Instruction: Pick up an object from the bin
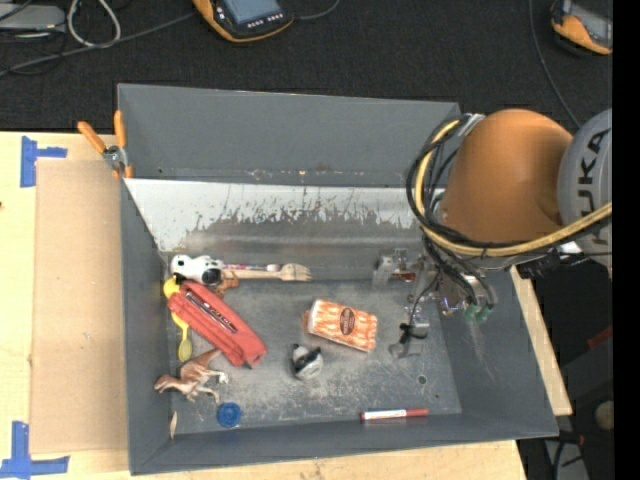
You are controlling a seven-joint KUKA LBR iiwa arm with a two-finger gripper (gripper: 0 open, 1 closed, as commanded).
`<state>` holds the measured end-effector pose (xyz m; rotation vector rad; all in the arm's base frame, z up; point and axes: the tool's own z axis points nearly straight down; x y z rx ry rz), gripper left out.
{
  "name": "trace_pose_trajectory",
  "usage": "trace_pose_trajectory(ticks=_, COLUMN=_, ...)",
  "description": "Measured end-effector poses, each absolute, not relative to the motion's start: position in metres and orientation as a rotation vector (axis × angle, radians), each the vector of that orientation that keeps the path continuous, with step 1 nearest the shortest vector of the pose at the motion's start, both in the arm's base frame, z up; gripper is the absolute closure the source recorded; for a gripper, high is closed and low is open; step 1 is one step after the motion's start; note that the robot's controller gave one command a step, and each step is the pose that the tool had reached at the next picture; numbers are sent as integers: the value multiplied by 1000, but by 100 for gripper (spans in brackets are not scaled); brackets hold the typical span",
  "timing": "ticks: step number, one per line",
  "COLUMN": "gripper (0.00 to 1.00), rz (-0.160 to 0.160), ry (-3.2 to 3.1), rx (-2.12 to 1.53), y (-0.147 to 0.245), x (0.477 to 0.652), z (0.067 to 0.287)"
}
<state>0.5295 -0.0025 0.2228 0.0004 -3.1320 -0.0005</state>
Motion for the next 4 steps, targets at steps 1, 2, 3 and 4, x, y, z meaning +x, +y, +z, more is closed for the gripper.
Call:
trace_pose_trajectory(ticks=1, gripper=0, rz=-1, ry=-3140, rx=1, y=-2, x=531, z=227)
trace_pose_trajectory(ticks=2, gripper=0, rz=-1, ry=-3146, rx=-3, y=-3, x=546, z=171)
trace_pose_trajectory(ticks=3, gripper=0, rz=0, ry=-3143, rx=150, y=12, x=548, z=133)
trace_pose_trajectory(ticks=4, gripper=0, rz=-3, ry=-3144, rx=80, y=1, x=551, z=74)
